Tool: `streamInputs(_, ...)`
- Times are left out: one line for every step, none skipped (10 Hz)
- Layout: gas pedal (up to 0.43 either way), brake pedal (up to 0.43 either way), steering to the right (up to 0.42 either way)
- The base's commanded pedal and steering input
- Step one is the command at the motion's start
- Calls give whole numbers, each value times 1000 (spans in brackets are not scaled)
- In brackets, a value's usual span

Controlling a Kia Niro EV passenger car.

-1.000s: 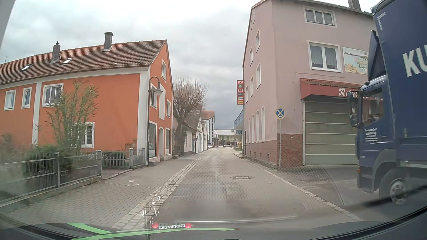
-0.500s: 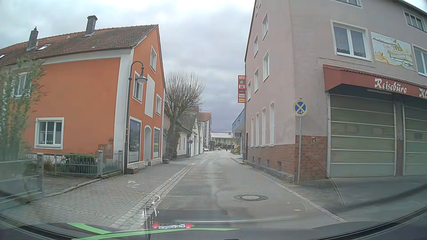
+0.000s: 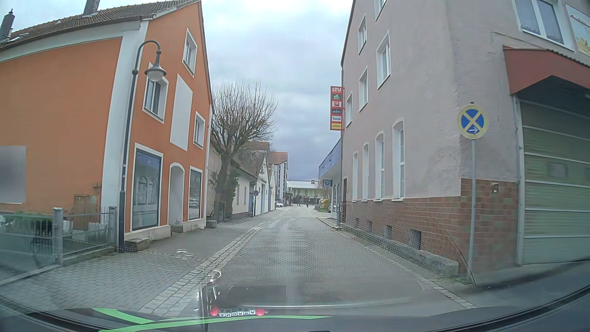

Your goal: Follow the waypoints while adhering to traffic rules and regulations

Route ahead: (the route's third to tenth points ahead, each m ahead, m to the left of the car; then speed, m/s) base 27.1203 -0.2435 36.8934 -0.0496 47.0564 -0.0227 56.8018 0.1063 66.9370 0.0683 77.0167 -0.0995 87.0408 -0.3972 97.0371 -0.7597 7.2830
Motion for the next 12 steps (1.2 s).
streamInputs(138,0,9)
streamInputs(138,0,7)
streamInputs(138,0,7)
streamInputs(138,0,7)
streamInputs(118,0,7)
streamInputs(110,0,6)
streamInputs(110,0,6)
streamInputs(110,0,6)
streamInputs(110,0,6)
streamInputs(110,0,6)
streamInputs(110,0,6)
streamInputs(110,0,6)
